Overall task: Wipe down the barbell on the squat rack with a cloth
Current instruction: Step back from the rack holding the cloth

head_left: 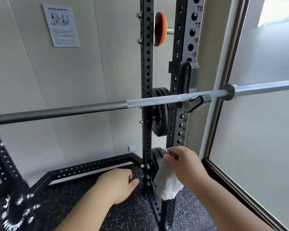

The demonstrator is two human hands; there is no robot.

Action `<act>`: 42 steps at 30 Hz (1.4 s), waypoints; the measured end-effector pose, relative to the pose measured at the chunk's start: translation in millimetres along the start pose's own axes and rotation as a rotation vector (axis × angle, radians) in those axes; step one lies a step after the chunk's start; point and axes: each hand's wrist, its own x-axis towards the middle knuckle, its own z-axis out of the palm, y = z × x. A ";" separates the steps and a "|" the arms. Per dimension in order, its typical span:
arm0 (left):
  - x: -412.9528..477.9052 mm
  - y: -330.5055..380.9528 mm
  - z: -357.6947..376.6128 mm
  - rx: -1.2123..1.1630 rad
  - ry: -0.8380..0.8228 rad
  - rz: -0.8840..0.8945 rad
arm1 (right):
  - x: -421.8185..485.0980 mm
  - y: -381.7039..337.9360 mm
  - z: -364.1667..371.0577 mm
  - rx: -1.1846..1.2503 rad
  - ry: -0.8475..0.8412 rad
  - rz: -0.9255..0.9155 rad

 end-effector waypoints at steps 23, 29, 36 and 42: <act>-286.7 -88.8 169.7 -0.133 -0.281 -0.297 | -246.8 -42.2 122.7 -0.249 -0.556 -0.002; -370.2 -107.6 193.5 -0.129 -0.308 -0.319 | -321.5 -59.5 142.7 -0.265 -0.581 -0.014; -448.1 -153.2 205.5 -0.166 -0.257 -0.356 | -385.3 -106.6 162.3 -0.345 -0.553 -0.024; -540.1 -200.8 237.8 -0.192 -0.275 -0.387 | -469.2 -163.7 190.8 -0.391 -0.546 -0.107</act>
